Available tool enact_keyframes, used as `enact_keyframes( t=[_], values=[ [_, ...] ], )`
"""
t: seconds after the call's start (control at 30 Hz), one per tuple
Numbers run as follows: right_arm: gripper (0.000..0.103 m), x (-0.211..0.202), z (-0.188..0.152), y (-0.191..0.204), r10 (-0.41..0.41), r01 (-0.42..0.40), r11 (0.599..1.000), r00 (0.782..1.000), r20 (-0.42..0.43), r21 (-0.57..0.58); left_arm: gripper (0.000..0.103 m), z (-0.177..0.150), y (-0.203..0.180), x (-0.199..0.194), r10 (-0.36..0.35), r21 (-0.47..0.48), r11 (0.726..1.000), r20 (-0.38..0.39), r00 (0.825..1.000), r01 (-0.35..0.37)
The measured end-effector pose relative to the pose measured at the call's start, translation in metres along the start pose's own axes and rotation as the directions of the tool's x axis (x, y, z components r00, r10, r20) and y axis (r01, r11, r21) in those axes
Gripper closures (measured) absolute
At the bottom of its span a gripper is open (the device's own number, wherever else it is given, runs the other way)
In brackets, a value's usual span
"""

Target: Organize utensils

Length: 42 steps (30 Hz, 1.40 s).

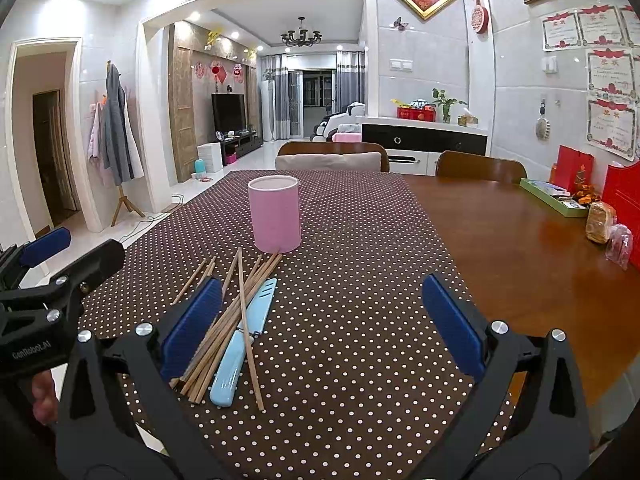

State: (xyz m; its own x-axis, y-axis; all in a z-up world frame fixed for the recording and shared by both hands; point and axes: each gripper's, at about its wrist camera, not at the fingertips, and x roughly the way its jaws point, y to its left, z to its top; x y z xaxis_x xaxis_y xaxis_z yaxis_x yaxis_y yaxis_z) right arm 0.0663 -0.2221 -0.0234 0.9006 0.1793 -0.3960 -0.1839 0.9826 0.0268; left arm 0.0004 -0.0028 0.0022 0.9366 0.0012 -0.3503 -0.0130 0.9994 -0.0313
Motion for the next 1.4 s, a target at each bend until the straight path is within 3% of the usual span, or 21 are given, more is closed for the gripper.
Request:
enact_keyframes(
  t=[0.5,0.97,1.17,1.4],
  values=[
    [0.005,0.049,0.005,0.023,0.072,-0.073,0.997,0.988,-0.138,-0.001,0.004,-0.007,0.038,0.04,0.046,-0.079,0.995,-0.098,0.994,-0.053],
    [0.007,0.113,0.011,0.057,0.117,-0.131,0.991,0.958,-0.263,-0.039,0.004,-0.014,0.086,0.102,0.073,-0.153,0.982,-0.23,0.971,-0.11],
    [0.023,0.143,0.007,0.075,0.146,-0.178,0.982,0.932,-0.331,-0.068,0.004,-0.02,0.101,0.127,0.089,-0.173,0.974,-0.293,0.952,-0.144],
    [0.067,0.178,0.0,0.083,0.178,-0.217,0.975,0.893,-0.413,-0.048,0.004,-0.026,0.109,0.148,0.069,-0.172,0.976,-0.343,0.937,-0.135]
  ],
)
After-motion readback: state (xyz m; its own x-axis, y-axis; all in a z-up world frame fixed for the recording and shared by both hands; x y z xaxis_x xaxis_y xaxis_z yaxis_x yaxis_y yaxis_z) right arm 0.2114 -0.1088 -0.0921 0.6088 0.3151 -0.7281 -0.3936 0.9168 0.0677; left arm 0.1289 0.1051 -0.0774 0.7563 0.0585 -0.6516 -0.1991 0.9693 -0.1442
